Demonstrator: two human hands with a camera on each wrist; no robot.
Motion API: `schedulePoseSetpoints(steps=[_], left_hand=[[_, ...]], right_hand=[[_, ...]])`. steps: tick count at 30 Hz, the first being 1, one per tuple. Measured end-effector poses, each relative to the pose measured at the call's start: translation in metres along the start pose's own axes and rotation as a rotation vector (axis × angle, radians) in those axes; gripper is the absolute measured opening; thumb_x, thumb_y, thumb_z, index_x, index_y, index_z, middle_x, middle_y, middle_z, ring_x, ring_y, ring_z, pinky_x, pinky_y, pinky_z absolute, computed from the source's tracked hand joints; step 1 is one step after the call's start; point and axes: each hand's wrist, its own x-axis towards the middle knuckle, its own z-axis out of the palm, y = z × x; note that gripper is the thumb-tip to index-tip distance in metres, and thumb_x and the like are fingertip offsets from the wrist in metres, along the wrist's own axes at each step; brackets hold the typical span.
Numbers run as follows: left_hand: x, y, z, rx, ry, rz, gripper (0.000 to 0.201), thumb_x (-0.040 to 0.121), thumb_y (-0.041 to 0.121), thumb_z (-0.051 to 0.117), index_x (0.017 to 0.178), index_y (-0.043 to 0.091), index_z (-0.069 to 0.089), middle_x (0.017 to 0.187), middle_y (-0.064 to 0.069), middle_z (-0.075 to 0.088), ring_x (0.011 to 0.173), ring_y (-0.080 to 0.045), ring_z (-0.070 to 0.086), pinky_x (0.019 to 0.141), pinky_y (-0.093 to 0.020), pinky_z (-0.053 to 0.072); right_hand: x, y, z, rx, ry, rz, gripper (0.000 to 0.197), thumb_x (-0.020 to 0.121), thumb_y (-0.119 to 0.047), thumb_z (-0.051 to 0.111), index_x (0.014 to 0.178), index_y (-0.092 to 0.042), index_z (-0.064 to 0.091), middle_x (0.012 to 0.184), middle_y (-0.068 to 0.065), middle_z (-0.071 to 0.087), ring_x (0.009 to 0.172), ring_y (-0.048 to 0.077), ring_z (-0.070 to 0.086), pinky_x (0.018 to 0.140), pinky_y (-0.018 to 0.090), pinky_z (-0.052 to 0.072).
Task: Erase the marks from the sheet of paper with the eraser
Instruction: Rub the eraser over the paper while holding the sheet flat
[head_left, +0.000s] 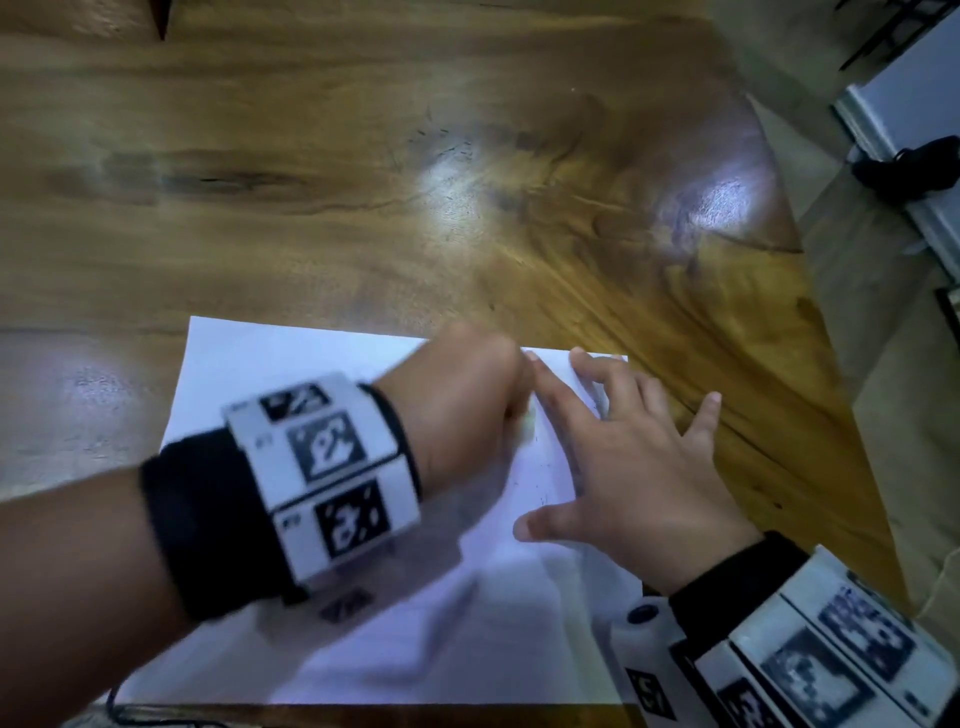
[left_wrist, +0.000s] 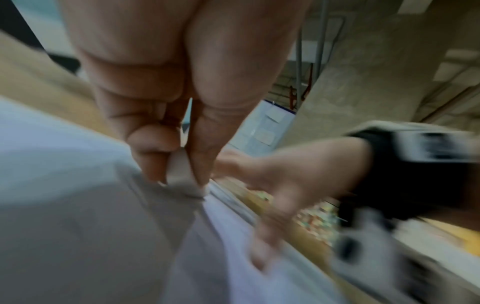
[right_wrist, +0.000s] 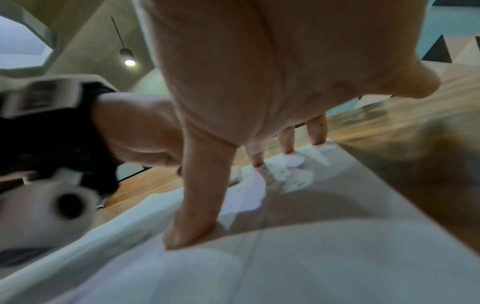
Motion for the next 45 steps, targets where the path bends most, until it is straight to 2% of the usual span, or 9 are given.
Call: schedulePoseSetpoints(steps=[3,8,13,16,19,25,31,40,45], left_hand=[[-0.009,0.005,0.006,-0.012,-0.120,0.036,0.010,0.078,0.019,0.061,0.068,0.018,0.061,0.068,0.003,0.058,0.070,-0.017,0.053,0.065,-0.024,0.037],[0.024,-0.004,-0.014,-0.003,0.079,-0.055,0.012,0.077,0.016,0.061,0.065,0.015,0.061,0.073,-0.007,0.064,0.071,-0.023,0.054,0.062,-0.026,0.035],[-0.020,0.012,0.014,0.002,-0.196,0.080,0.010,0.074,0.017,0.058,0.064,0.019,0.059,0.058,0.003,0.049,0.060,-0.015,0.046,0.063,-0.026,0.037],[0.001,-0.003,0.001,0.026,-0.065,0.004,0.010,0.075,0.012,0.059,0.078,0.017,0.067,0.079,-0.005,0.067,0.079,-0.024,0.059,0.071,-0.030,0.044],[0.018,-0.013,-0.013,0.016,0.104,-0.091,0.005,0.078,0.019,0.063,0.080,0.016,0.067,0.079,-0.002,0.063,0.075,-0.020,0.051,0.066,-0.025,0.036],[-0.025,-0.004,0.012,-0.021,-0.169,0.128,0.010,0.074,0.014,0.057,0.065,0.017,0.060,0.065,0.004,0.053,0.065,-0.013,0.045,0.057,-0.021,0.030],[0.011,-0.020,-0.011,0.017,0.129,-0.067,0.007,0.078,0.019,0.062,0.080,0.015,0.067,0.081,-0.006,0.066,0.074,-0.022,0.052,0.064,-0.025,0.034],[-0.038,-0.018,0.020,-0.030,-0.053,0.037,0.022,0.078,0.017,0.059,0.059,0.019,0.048,0.063,0.008,0.039,0.065,-0.019,0.052,0.063,-0.032,0.044],[-0.038,-0.013,0.014,-0.020,-0.044,0.022,0.014,0.081,0.030,0.058,0.073,0.019,0.060,0.076,0.003,0.057,0.073,-0.019,0.055,0.067,-0.030,0.043]], right_hand=[[0.000,0.001,0.001,-0.004,-0.004,-0.003,0.116,0.059,-0.072,0.065,0.134,-0.055,-0.023,0.148,-0.015,-0.015,0.136,0.011,-0.016,0.103,0.069,-0.009],[0.001,0.001,0.001,-0.027,0.002,0.004,0.118,0.059,-0.073,0.064,0.135,-0.051,-0.024,0.148,-0.016,-0.015,0.137,0.011,-0.016,0.104,0.068,-0.009],[0.001,0.001,0.003,-0.030,0.019,-0.015,0.121,0.058,-0.074,0.063,0.136,-0.049,-0.026,0.148,-0.015,-0.016,0.137,0.013,-0.017,0.105,0.067,-0.011],[0.000,0.001,0.003,-0.038,0.010,-0.022,0.123,0.057,-0.074,0.063,0.135,-0.048,-0.028,0.149,-0.014,-0.017,0.137,0.013,-0.019,0.105,0.065,-0.014],[-0.001,0.002,0.002,-0.042,0.011,-0.018,0.123,0.059,-0.073,0.064,0.137,-0.046,-0.027,0.150,-0.015,-0.016,0.138,0.013,-0.020,0.106,0.063,-0.016],[0.000,0.001,0.001,-0.033,0.008,-0.009,0.124,0.057,-0.074,0.064,0.138,-0.045,-0.026,0.150,-0.014,-0.017,0.139,0.013,-0.019,0.105,0.063,-0.017],[-0.002,0.001,0.001,-0.028,0.002,-0.003,0.123,0.058,-0.073,0.064,0.137,-0.046,-0.026,0.150,-0.016,-0.016,0.138,0.011,-0.019,0.105,0.064,-0.017],[-0.001,-0.001,-0.001,-0.054,0.004,0.001,0.121,0.058,-0.072,0.065,0.137,-0.049,-0.023,0.149,-0.013,-0.014,0.135,0.012,-0.016,0.104,0.065,-0.018],[0.001,-0.009,-0.005,-0.068,0.006,0.003,0.113,0.059,-0.074,0.062,0.136,-0.054,-0.017,0.141,-0.008,-0.010,0.133,0.020,-0.005,0.103,0.073,-0.004]])
